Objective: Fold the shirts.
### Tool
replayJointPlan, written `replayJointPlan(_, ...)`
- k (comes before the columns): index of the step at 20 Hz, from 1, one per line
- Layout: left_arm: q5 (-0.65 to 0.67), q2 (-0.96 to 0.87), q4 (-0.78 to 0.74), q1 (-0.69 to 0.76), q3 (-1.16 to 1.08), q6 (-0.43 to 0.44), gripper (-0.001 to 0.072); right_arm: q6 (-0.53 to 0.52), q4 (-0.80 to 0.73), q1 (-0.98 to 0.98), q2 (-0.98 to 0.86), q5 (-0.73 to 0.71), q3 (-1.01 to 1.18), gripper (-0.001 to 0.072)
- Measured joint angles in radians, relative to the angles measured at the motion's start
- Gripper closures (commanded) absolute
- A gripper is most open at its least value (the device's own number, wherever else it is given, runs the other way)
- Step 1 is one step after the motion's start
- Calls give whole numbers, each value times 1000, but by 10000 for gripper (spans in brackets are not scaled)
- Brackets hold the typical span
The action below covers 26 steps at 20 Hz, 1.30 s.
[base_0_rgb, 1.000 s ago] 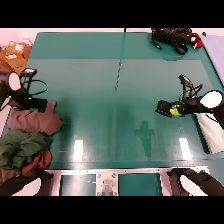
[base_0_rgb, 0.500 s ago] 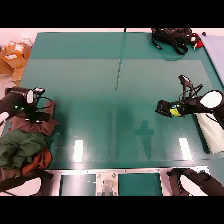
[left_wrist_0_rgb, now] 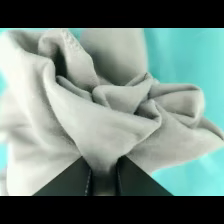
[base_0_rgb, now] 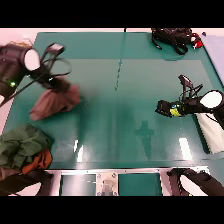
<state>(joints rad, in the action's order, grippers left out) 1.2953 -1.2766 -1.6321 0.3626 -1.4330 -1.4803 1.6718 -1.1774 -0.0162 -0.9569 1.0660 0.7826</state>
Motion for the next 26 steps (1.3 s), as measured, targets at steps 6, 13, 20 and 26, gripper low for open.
replayJointPlan(6, -170, -82, 153, 297, -94, -10, 50, 0, 1, 2, 0, 3, 0, 367)
replayJointPlan(13, -77, -183, 252, 262, -118, -20, 32, -7, -3, 142, -5, 41, 41, 256)
replayJointPlan(20, -3, -195, 393, 118, 113, -69, 34, -58, 22, 262, -177, 48, 53, 260)
replayJointPlan(26, -318, -198, 759, 177, 430, 23, 35, -188, 196, 218, -402, -27, 54, 261)
